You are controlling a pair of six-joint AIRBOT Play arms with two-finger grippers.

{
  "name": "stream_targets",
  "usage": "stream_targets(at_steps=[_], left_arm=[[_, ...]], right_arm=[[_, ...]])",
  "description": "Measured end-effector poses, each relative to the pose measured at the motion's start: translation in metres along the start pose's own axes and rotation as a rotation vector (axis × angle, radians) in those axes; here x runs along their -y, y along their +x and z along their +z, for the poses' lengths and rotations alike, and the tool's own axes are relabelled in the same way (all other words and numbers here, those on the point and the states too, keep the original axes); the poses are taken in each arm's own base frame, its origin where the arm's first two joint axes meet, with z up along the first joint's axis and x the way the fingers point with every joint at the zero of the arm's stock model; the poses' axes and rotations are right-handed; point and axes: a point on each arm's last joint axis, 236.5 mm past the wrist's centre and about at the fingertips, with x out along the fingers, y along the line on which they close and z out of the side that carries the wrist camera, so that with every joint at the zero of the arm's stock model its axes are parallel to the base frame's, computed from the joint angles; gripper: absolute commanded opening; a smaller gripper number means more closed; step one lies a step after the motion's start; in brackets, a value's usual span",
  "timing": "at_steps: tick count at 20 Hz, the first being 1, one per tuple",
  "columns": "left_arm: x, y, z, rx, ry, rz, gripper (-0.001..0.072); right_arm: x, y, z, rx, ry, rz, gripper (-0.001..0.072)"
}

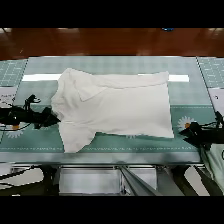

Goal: Fold the shirts.

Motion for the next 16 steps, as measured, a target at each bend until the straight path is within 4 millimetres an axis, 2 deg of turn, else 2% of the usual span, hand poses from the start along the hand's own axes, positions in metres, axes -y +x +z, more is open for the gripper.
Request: stream_targets(at_steps=[3, 8, 10, 11, 12, 13, 16], left_arm=[[0.0, -0.001, 0.002, 0.005, 0.002, 0.001, 0.0023], [0.0, -0.001, 0.002, 0.006, 0.001, -0.001, 0.0023], [0.001, -0.001, 0.002, 0.006, -0.002, -0.003, 0.0023], [0.001, -0.001, 0.002, 0.006, -0.002, -0.003, 0.0023], [0.001, -0.001, 0.002, 0.006, -0.002, -0.003, 0.0023], [0.001, -0.001, 0.002, 0.006, -0.002, -0.003, 0.0023], [0.005, -0.005, 0.007, 0.017, 0.006, -0.008, 0.0022]], right_arm=[[-0.006, 0.012, -0.007, -0.08, 0.01, 0.052, 0.0408], [-0.021, 0.036, -0.008, -0.158, 0.017, 0.113, 0.0408], [-0.034, 0.047, -0.005, -0.174, 0.002, 0.136, 0.0398], [-0.042, 0.052, -0.002, -0.173, -0.008, 0.148, 0.0275], [-0.048, 0.056, 0.004, -0.159, -0.024, 0.152, 0.0078], [-0.056, 0.058, 0.012, -0.134, -0.042, 0.156, 0.0022], [-0.092, 0.053, 0.022, -0.115, -0.156, 0.208, 0.0021]])
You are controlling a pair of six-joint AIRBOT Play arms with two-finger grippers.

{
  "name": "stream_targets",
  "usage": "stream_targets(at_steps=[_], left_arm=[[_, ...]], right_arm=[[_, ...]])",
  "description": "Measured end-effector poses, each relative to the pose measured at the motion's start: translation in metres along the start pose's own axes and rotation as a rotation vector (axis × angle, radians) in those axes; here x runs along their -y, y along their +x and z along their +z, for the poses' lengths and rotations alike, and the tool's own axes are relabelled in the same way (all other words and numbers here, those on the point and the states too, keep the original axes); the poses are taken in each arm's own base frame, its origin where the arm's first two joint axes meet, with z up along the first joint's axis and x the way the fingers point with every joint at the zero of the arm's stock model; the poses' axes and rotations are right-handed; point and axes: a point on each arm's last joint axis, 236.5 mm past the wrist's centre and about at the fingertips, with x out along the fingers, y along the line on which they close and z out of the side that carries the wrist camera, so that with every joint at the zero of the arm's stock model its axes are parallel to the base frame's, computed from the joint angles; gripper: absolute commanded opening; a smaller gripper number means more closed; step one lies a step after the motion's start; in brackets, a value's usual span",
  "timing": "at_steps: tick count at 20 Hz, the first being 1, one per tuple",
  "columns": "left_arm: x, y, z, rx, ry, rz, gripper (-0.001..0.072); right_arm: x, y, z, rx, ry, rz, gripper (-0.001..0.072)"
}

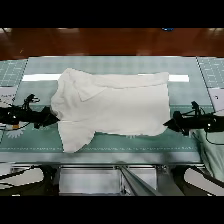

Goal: Fold the shirts.

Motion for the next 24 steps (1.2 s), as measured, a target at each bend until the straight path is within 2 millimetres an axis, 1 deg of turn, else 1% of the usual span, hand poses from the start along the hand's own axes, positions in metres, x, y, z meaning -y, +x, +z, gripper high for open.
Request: stream_targets(at_steps=[1, 2, 3, 4, 5, 6, 7, 8, 9, 10, 11, 12, 13, 14, 15, 16, 18, 20, 21, 22, 24], left_arm=[[0.008, -0.005, 0.006, 0.013, 0.006, -0.021, 0.0023], [0.023, -0.013, 0.016, 0.042, 0.018, -0.058, 0.0022], [0.04, -0.024, 0.027, 0.074, 0.04, -0.101, 0.0023], [0.064, -0.04, 0.041, 0.124, 0.069, -0.155, 0.0023], [0.092, -0.063, 0.057, 0.191, 0.112, -0.214, 0.0022], [0.122, -0.09, 0.07, 0.263, 0.166, -0.267, 0.0022], [0.153, -0.12, 0.081, 0.341, 0.224, -0.315, 0.0022], [0.186, -0.152, 0.086, 0.416, 0.294, -0.354, 0.0022], [0.218, -0.187, 0.085, 0.494, 0.378, -0.377, 0.0022], [0.25, -0.222, 0.079, 0.574, 0.462, -0.391, 0.0022], [0.276, -0.255, 0.072, 0.662, 0.53, -0.389, 0.0022], [0.3, -0.29, 0.062, 0.763, 0.591, -0.378, 0.0022], [0.318, -0.321, 0.051, 0.856, 0.645, -0.352, 0.0022], [0.335, -0.353, 0.036, 0.955, 0.692, -0.327, 0.0022], [0.349, -0.38, 0.02, 1.042, 0.732, -0.309, 0.0022], [0.36, -0.406, 0.003, 1.125, 0.766, -0.282, 0.0022], [0.374, -0.448, -0.034, 1.275, 0.815, -0.229, 0.0022], [0.375, -0.478, -0.072, 1.409, 0.847, -0.129, 0.0022], [0.373, -0.49, -0.089, 1.469, 0.853, -0.066, 0.0022], [0.368, -0.497, -0.107, 1.517, 0.856, 0.008, 0.0022], [0.361, -0.501, -0.14, 1.567, 0.868, 0.117, 0.0022]], right_arm=[[-0.012, -0.004, 0.006, 0.005, -0.047, 0.008, 0.0021], [-0.032, -0.013, 0.015, 0.023, -0.104, 0.029, 0.0021], [-0.053, -0.026, 0.025, 0.05, -0.162, 0.046, 0.0021], [-0.076, -0.044, 0.038, 0.093, -0.231, 0.056, 0.0021], [-0.103, -0.067, 0.053, 0.156, -0.296, 0.07, 0.0021], [-0.136, -0.096, 0.067, 0.234, -0.378, 0.085, 0.0021], [-0.17, -0.129, 0.076, 0.312, -0.462, 0.098, 0.0021], [-0.204, -0.164, 0.082, 0.401, -0.543, 0.113, 0.0021], [-0.238, -0.2, 0.083, 0.49, -0.62, 0.13, 0.0021], [-0.27, -0.238, 0.079, 0.589, -0.698, 0.138, 0.0021], [-0.299, -0.276, 0.072, 0.69, -0.761, 0.143, 0.0021], [-0.321, -0.307, 0.062, 0.775, -0.814, 0.143, 0.0022], [-0.343, -0.338, 0.048, 0.864, -0.869, 0.15, 0.0021], [-0.359, -0.364, 0.033, 0.941, -0.915, 0.158, 0.0021], [-0.374, -0.389, 0.017, 1.021, -0.956, 0.17, 0.0021], [-0.383, -0.408, 0.001, 1.084, -0.984, 0.179, 0.0021], [-0.392, -0.435, -0.032, 1.171, -1.034, 0.176, 0.0022], [-0.395, -0.449, -0.065, 1.217, -1.077, 0.162, 0.0021], [-0.394, -0.452, -0.08, 1.227, -1.097, 0.151, 0.0021], [-0.391, -0.453, -0.094, 1.232, -1.112, 0.127, 0.0021], [-0.38, -0.45, -0.116, 1.231, -1.128, 0.081, 0.0021]])
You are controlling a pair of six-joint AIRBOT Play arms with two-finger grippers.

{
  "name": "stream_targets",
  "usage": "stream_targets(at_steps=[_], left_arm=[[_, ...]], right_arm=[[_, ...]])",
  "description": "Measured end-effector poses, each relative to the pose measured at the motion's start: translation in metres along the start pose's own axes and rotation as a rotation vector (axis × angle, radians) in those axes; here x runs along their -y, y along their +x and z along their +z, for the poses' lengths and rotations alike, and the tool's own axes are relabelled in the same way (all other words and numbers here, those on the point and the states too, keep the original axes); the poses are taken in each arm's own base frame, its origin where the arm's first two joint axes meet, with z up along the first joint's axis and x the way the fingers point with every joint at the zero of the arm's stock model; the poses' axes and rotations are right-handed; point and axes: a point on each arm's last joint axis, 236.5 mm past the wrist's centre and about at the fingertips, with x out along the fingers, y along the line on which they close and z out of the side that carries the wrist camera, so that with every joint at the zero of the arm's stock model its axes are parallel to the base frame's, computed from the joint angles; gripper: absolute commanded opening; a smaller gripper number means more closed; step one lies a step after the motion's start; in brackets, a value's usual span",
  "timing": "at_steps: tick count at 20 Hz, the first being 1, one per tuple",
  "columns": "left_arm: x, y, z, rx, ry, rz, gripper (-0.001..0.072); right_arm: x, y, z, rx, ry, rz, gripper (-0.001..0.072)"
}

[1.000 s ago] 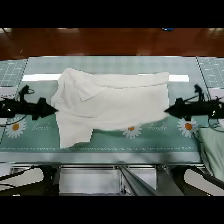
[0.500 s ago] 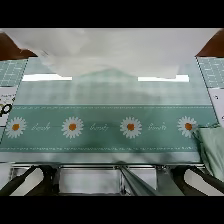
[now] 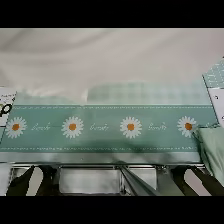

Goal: Fold the shirts.

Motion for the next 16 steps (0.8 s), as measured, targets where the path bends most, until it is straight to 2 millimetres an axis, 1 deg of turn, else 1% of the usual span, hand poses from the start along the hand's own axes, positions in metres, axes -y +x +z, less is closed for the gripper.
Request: stream_targets(at_steps=[2, 3, 4, 5, 6, 7, 9, 11, 13, 15, 16], left_arm=[[0.008, -0.032, 0.002, 0.004, 0.054, 0.024, 0.0022], [0.009, -0.046, 0.001, 0.002, 0.065, 0.028, 0.0022], [0.006, -0.056, -0.004, -0.017, 0.066, 0.036, 0.0022], [0.002, -0.062, -0.013, -0.048, 0.057, 0.041, 0.0022], [-0.001, -0.064, -0.022, -0.078, 0.04, 0.037, 0.0022], [-0.005, -0.061, -0.035, -0.118, 0.022, 0.036, 0.0022], [-0.014, -0.04, -0.078, -0.25, -0.011, 0.043, 0.0022], [-0.019, -0.009, -0.127, -0.388, -0.037, 0.049, 0.0022], [-0.021, 0.031, -0.187, -0.549, -0.057, 0.056, 0.0022], [-0.02, 0.073, -0.241, -0.673, -0.078, 0.051, 0.0022], [-0.018, 0.097, -0.273, -0.74, -0.095, 0.044, 0.0022]], right_arm=[[-0.008, -0.017, -0.015, -0.04, -0.015, -0.024, 0.0021], [-0.01, -0.024, -0.025, -0.062, -0.017, -0.034, 0.0022], [-0.012, -0.029, -0.036, -0.088, -0.014, -0.041, 0.0021], [-0.014, -0.034, -0.047, -0.112, -0.007, -0.046, 0.0021], [-0.015, -0.036, -0.059, -0.135, 0.003, -0.048, 0.0021], [-0.014, -0.037, -0.072, -0.165, 0.018, -0.053, 0.0021], [-0.005, -0.031, -0.102, -0.239, 0.058, -0.063, 0.0021], [0.01, -0.016, -0.138, -0.336, 0.118, -0.065, 0.0021], [0.028, 0.006, -0.173, -0.43, 0.181, -0.058, 0.0021], [0.054, 0.037, -0.213, -0.533, 0.254, -0.051, 0.0021], [0.064, 0.053, -0.232, -0.582, 0.285, -0.042, 0.0021]])
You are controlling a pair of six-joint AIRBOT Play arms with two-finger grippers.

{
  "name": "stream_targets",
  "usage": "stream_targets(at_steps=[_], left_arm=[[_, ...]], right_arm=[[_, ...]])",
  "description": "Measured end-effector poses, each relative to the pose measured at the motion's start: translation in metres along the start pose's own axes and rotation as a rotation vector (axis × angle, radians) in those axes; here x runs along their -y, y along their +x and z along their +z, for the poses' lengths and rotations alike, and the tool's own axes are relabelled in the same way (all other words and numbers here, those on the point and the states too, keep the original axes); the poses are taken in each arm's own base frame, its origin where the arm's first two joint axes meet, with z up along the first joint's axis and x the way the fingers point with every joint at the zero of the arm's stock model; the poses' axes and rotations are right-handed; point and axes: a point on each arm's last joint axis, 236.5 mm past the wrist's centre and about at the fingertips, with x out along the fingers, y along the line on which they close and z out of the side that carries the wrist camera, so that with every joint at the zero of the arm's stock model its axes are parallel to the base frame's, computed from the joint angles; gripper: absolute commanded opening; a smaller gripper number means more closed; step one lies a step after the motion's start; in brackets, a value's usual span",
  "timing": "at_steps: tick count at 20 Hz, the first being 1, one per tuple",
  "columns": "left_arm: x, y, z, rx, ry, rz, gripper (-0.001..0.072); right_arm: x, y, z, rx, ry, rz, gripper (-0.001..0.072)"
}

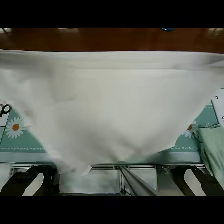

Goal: Fold the shirts.

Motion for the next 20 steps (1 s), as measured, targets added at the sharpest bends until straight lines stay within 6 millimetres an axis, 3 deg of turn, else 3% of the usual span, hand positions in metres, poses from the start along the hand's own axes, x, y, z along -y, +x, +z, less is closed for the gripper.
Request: stream_targets(at_steps=[3, 6, 10, 13, 15, 17, 20], left_arm=[[0.01, 0.109, -0.02, -0.143, -0.061, -0.049, 0.0022], [0.023, 0.203, -0.039, -0.244, -0.179, -0.121, 0.0022], [0.028, 0.29, -0.055, -0.318, -0.279, -0.162, 0.0022], [0.034, 0.325, -0.064, -0.353, -0.333, -0.193, 0.0022], [0.035, 0.335, -0.068, -0.368, -0.359, -0.208, 0.0022], [0.03, 0.336, -0.071, -0.388, -0.373, -0.214, 0.0023], [0.016, 0.324, -0.085, -0.475, -0.345, -0.226, 0.0022]], right_arm=[[0.035, 0.086, -0.013, -0.147, 0.082, 0.053, 0.0021], [0.072, 0.177, -0.027, -0.237, 0.174, 0.072, 0.0021], [0.12, 0.27, -0.035, -0.273, 0.26, 0.055, 0.0021], [0.142, 0.316, -0.042, -0.309, 0.312, 0.054, 0.0021], [0.148, 0.33, -0.049, -0.341, 0.329, 0.061, 0.0021], [0.15, 0.333, -0.053, -0.363, 0.335, 0.067, 0.0022], [0.155, 0.321, -0.057, -0.404, 0.35, 0.079, 0.0022]])
